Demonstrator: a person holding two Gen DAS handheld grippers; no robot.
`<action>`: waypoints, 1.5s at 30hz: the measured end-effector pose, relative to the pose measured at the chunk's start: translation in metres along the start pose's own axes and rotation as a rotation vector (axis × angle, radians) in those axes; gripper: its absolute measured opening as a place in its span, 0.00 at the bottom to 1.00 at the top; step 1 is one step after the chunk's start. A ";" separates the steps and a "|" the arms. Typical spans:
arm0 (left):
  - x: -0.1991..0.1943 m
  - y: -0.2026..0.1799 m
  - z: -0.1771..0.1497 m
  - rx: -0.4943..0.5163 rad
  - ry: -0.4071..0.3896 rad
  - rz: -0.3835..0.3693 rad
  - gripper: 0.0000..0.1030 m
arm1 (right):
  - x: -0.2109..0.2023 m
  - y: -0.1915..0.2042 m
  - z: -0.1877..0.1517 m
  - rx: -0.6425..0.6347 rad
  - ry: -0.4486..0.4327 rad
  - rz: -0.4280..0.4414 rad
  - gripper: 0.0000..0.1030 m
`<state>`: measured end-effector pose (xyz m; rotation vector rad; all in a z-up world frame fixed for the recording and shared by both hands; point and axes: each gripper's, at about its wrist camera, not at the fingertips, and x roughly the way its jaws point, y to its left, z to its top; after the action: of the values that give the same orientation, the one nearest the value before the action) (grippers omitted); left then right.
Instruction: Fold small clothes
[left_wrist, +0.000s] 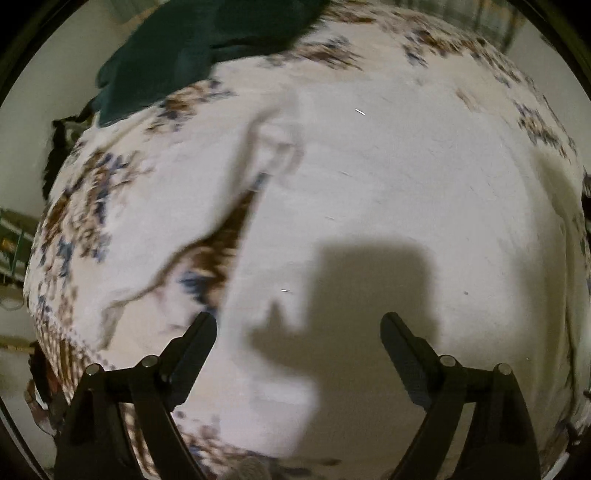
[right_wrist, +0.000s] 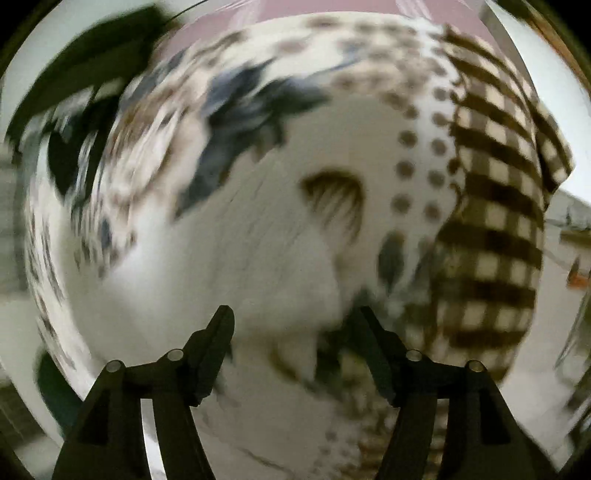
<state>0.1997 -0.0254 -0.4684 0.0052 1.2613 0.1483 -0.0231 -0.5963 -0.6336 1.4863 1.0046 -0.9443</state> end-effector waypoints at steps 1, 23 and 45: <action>0.004 -0.014 0.000 0.013 0.011 -0.008 0.88 | 0.005 -0.001 0.003 0.007 0.004 0.010 0.68; 0.096 -0.100 -0.029 0.121 0.117 -0.044 1.00 | -0.058 0.075 0.156 -0.144 -0.103 0.012 0.51; 0.058 -0.068 -0.018 0.009 0.078 0.004 1.00 | -0.074 0.193 0.095 -0.292 -0.181 0.179 0.11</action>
<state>0.2073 -0.0872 -0.5346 0.0095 1.3396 0.1479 0.1296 -0.7155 -0.5136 1.2016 0.8238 -0.7535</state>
